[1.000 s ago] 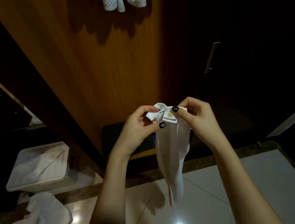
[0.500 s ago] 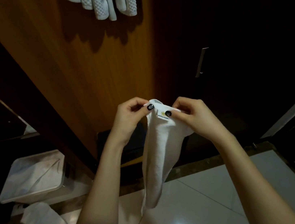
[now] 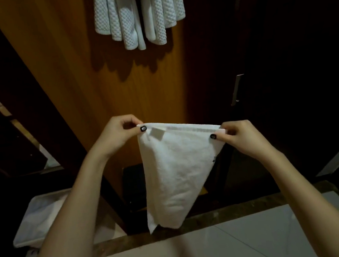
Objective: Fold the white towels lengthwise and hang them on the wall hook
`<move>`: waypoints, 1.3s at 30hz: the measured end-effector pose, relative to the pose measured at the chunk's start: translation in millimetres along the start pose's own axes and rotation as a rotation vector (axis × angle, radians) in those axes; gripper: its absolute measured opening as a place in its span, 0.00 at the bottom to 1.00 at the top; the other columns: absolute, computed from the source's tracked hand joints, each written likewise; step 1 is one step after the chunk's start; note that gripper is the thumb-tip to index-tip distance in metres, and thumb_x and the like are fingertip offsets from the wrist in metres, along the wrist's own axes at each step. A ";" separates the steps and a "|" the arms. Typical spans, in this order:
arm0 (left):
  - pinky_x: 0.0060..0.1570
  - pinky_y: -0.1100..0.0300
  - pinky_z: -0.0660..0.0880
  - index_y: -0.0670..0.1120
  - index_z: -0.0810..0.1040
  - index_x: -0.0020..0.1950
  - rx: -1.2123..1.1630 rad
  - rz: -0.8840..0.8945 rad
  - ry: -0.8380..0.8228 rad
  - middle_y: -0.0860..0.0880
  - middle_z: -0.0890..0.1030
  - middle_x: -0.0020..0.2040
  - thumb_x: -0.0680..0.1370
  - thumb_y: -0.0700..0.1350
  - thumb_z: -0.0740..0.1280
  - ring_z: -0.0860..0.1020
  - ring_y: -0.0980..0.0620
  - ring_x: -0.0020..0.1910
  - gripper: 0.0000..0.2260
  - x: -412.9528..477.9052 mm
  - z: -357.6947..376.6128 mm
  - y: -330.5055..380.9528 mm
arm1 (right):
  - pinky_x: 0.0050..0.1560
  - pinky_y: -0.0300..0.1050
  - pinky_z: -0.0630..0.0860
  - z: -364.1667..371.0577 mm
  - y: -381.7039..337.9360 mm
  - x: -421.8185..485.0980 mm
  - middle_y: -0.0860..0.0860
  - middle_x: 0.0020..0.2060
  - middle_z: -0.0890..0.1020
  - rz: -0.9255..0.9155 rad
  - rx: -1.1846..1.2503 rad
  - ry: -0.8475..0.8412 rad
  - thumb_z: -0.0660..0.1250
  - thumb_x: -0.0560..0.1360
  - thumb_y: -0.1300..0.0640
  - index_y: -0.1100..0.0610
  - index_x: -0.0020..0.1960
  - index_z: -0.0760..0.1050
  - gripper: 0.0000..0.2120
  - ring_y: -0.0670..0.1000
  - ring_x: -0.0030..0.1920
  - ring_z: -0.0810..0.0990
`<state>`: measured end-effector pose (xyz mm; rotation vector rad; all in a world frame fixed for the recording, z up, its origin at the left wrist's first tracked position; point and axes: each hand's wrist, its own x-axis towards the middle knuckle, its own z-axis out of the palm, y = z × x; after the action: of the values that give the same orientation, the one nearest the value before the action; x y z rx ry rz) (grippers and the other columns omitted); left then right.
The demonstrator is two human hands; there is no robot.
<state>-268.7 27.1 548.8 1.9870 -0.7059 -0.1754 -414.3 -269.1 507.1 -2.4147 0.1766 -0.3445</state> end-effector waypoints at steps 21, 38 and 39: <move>0.36 0.72 0.75 0.45 0.83 0.38 -0.183 -0.060 0.040 0.52 0.85 0.35 0.70 0.35 0.73 0.81 0.60 0.36 0.05 7.3 2.7 23.0 | 0.32 0.43 0.76 -27.7 -6.0 27.6 0.51 0.35 0.78 -0.151 0.099 0.327 0.69 0.77 0.55 0.54 0.46 0.71 0.06 0.47 0.38 0.78; 0.38 0.64 0.66 0.52 0.75 0.45 0.430 0.000 0.056 0.54 0.77 0.41 0.79 0.40 0.63 0.74 0.61 0.39 0.07 7.4 46.9 -37.6 | 0.36 0.43 0.76 15.6 13.9 43.7 0.47 0.38 0.78 -0.016 -0.121 0.181 0.66 0.79 0.54 0.54 0.47 0.76 0.05 0.45 0.39 0.78; 0.32 0.68 0.65 0.52 0.74 0.44 0.370 -0.011 0.073 0.56 0.76 0.37 0.79 0.40 0.63 0.74 0.63 0.34 0.08 4.7 52.4 -39.4 | 0.35 0.45 0.75 19.2 14.4 43.7 0.47 0.36 0.77 0.011 -0.162 0.171 0.65 0.79 0.54 0.55 0.45 0.75 0.05 0.46 0.37 0.77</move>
<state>-270.0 -1.6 489.7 2.3366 -0.7191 0.0246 -367.5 -277.6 492.3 -2.5414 0.3041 -0.5519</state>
